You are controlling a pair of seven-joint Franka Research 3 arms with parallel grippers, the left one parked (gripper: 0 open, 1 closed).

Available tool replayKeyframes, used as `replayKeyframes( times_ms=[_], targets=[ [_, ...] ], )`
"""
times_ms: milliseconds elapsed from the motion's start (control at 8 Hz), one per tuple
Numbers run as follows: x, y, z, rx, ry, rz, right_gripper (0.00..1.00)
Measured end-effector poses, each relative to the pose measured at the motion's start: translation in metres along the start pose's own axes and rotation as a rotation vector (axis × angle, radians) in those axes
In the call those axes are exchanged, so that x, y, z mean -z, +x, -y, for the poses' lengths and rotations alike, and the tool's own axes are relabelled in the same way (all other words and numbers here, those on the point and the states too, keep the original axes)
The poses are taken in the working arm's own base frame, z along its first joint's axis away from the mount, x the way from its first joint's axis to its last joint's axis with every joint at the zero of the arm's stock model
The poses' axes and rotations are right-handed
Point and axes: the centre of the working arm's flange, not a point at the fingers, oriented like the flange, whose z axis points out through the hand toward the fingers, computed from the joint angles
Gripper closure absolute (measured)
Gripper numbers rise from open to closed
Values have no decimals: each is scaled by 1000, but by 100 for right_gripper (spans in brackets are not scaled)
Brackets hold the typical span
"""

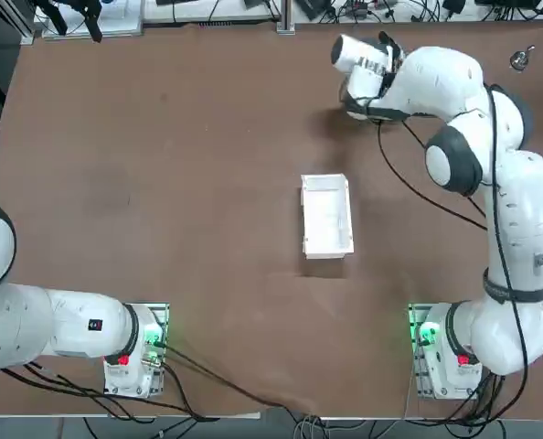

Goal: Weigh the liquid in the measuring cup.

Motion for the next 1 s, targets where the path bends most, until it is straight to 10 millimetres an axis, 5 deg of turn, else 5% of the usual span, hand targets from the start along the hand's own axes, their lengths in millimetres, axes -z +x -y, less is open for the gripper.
replayKeyframes(
  times_ms=[250,500,750,1000],
  targets=[
    [68,50,-24,159,71,161,0],
    [121,121,-71,359,150,308,0],
    [143,196,-129,554,247,437,0],
    [136,259,-181,705,356,536,0]
  ],
)
